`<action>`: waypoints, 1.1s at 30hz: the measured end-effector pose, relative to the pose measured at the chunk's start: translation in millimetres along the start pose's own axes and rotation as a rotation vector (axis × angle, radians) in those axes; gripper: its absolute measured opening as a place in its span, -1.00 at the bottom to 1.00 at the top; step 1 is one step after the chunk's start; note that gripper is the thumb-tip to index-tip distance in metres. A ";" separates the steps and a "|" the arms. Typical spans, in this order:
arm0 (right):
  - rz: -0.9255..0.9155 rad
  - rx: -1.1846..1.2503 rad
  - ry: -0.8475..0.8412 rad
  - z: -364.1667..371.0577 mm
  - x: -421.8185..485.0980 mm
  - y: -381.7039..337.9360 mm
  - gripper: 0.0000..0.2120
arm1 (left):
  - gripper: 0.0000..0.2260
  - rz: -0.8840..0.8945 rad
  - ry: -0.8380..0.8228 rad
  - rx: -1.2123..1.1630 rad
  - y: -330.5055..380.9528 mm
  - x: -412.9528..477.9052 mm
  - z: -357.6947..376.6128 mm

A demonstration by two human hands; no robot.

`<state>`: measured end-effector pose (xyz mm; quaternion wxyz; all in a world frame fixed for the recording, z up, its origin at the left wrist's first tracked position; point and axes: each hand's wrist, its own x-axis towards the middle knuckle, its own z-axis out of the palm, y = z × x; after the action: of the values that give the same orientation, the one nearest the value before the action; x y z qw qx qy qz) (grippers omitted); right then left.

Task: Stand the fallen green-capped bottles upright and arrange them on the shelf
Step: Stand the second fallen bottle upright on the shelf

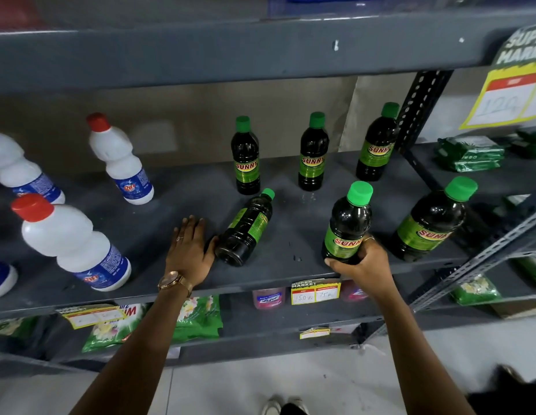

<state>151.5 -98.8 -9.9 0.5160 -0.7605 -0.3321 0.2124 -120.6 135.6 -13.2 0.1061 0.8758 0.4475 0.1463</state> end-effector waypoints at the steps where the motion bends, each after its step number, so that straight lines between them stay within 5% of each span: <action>1: 0.001 0.000 -0.002 -0.1 0.5 2.1 -0.42 | -0.28 0.002 -0.004 0.002 -0.1 -0.3 -0.6; 8: -0.014 -0.005 0.010 1.9 -1.6 4.8 -0.38 | -0.37 -0.010 -0.019 -0.003 -0.8 0.5 -0.2; 11: -0.054 0.046 0.052 3.9 -13.3 -2.0 -0.05 | -0.39 -0.008 -0.019 -0.008 -0.4 0.2 -1.7; 13: -0.076 0.138 0.262 7.6 -36.7 -5.8 0.14 | -0.39 0.001 -0.035 -0.010 -0.6 0.5 -2.3; 16: -0.125 0.122 0.496 32.4 -87.3 -16.3 -0.23 | -0.37 0.028 -0.075 -0.035 -9.3 2.7 -7.5; 19: -0.160 0.038 0.168 76.5 -114.9 -51.1 -0.41 | -0.48 0.096 -0.105 -0.068 -23.8 4.0 -15.0; 26: 0.384 -0.270 -0.259 130.5 0.5 -130.3 0.04 | -0.36 0.103 -0.136 -0.081 -22.7 -2.7 -18.5; 30: 0.426 -0.226 -0.272 146.2 27.8 -137.9 -0.33 | -0.28 0.111 -0.110 -0.113 -24.3 -4.6 -20.2; 33: 0.359 -0.131 -0.161 153.5 24.2 -120.6 -0.31 | -0.27 0.104 -0.111 -0.115 -25.0 -4.8 -18.5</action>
<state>31.5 47.4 44.3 0.3909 -0.8200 -0.2445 0.3391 -148.6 147.1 -4.6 0.1733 0.8970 0.3858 0.1283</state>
